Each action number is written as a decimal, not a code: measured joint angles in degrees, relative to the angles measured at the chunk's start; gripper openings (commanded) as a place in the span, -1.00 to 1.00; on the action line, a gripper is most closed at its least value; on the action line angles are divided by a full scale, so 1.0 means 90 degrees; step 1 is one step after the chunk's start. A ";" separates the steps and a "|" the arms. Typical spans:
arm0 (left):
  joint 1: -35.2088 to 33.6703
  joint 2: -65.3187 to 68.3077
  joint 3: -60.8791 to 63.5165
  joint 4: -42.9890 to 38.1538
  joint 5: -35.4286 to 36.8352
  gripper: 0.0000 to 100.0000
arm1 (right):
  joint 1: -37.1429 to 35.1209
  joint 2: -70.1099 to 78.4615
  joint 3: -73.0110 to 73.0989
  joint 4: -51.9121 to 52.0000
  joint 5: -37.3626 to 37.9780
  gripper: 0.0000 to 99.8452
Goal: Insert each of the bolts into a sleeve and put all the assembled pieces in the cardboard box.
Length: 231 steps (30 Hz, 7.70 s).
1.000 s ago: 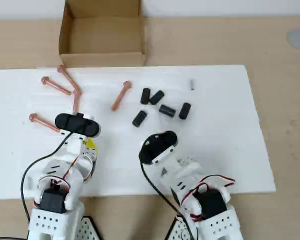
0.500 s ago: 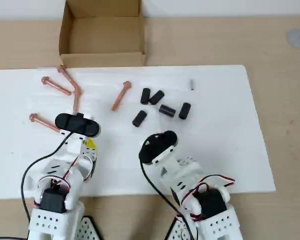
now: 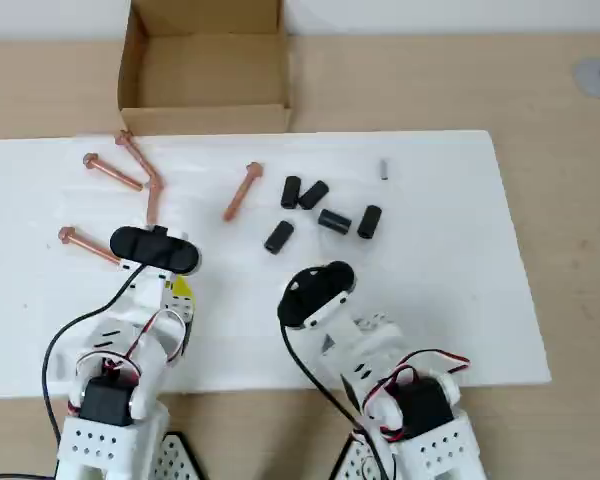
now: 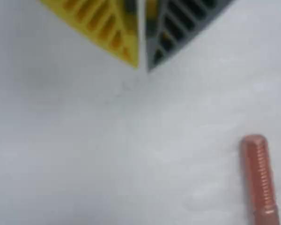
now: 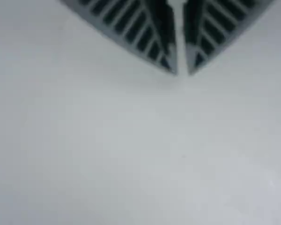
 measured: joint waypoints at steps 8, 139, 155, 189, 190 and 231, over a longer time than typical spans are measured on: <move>0.0000 0.0000 0.0000 0.0000 0.0000 -0.98 | 0.0000 0.0000 0.0000 0.0000 0.0000 -0.98; -0.3995 1.0735 -0.7453 0.0537 0.5402 -0.74 | 0.0527 0.9192 -0.8127 0.0635 0.0625 -0.86; -0.3868 1.0755 -0.6867 -0.0742 0.5411 -0.74 | 0.0527 0.9192 -0.8049 0.0479 0.0625 -0.85; -0.3761 1.3451 -0.9436 0.1104 0.5665 -0.98 | 0.0527 0.9192 -0.8049 0.0469 0.0625 -0.86; -0.3761 1.3460 -0.9504 0.1172 0.5665 -0.98 | 0.0527 0.9192 -0.8049 0.0469 0.0625 -0.86; -0.3341 0.3429 -0.5275 0.2198 0.0488 -0.98 | -0.0801 1.4173 -1.2083 0.1485 -0.4874 -0.84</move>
